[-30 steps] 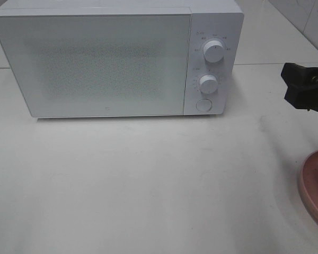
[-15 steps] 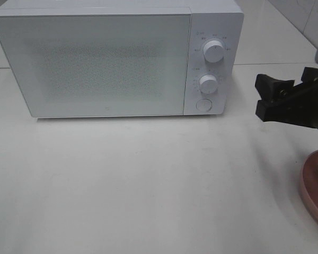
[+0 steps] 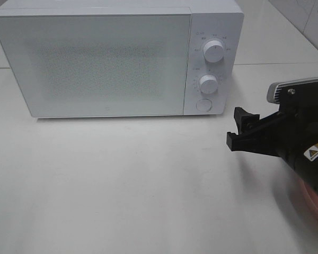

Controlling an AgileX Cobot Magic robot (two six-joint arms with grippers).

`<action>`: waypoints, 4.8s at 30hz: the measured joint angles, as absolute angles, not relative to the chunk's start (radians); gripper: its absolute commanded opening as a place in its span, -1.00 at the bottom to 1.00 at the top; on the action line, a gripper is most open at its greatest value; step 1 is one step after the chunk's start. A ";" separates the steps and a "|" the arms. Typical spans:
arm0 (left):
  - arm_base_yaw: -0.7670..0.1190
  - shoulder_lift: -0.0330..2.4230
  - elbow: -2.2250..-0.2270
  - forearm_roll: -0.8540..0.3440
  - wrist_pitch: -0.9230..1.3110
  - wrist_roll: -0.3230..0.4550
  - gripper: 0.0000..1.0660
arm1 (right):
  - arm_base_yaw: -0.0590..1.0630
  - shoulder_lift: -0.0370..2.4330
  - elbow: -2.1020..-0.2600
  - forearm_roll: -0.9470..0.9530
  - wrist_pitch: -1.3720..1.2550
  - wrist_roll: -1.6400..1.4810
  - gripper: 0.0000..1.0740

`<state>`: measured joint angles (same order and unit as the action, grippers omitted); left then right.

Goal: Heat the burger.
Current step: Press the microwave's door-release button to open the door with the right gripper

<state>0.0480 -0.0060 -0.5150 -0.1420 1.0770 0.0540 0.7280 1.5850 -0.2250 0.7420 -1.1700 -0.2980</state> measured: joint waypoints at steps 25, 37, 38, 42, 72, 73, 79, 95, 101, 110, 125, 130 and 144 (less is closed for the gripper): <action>0.048 -0.006 -0.515 -0.142 1.077 0.054 0.83 | 0.818 1.644 -0.246 0.804 -1.207 -0.216 0.39; 0.048 -0.006 -0.515 -0.142 1.077 0.054 0.83 | 0.818 1.644 -0.246 0.804 -1.207 -0.061 0.38; 0.048 -0.006 -0.515 -0.142 1.077 0.054 0.83 | 0.818 1.644 -0.246 0.804 -1.207 0.011 0.35; 0.048 -0.006 -0.515 -0.142 1.077 0.054 0.83 | 0.818 1.644 -0.246 0.804 -1.207 0.173 0.29; 0.048 -0.006 -0.515 -0.142 1.076 0.054 0.83 | 0.818 1.645 -0.252 0.858 -1.130 1.286 -1.00; 0.048 -0.006 -0.515 -0.142 1.076 0.054 0.83 | 0.818 1.646 -0.265 0.864 -1.092 1.293 -1.00; 0.048 -0.006 -0.515 -0.142 1.076 0.054 0.83 | 0.818 1.702 -0.323 0.869 -1.054 1.296 -1.00; 0.048 -0.006 -0.515 -0.142 1.076 0.054 0.83 | 0.818 1.867 -0.486 0.898 -1.049 1.318 -1.00; 0.048 -0.006 -0.515 -0.142 1.076 0.054 0.83 | 0.777 1.910 -0.556 0.873 -1.039 1.318 -1.00; 0.048 -0.006 -0.515 -0.142 1.076 0.054 0.83 | 0.688 1.951 -0.638 0.825 -0.988 1.284 -1.00; 0.048 -0.006 -0.515 -0.142 1.076 0.054 0.83 | 0.630 2.047 -0.742 0.739 -0.943 1.327 -1.00; 0.048 -0.006 -0.515 -0.142 1.076 0.054 0.83 | 0.620 2.073 -0.769 0.732 -0.942 1.342 -1.00; 0.048 -0.006 -0.515 -0.142 1.076 0.054 0.83 | 0.564 2.132 -0.821 0.683 -0.923 1.369 -1.00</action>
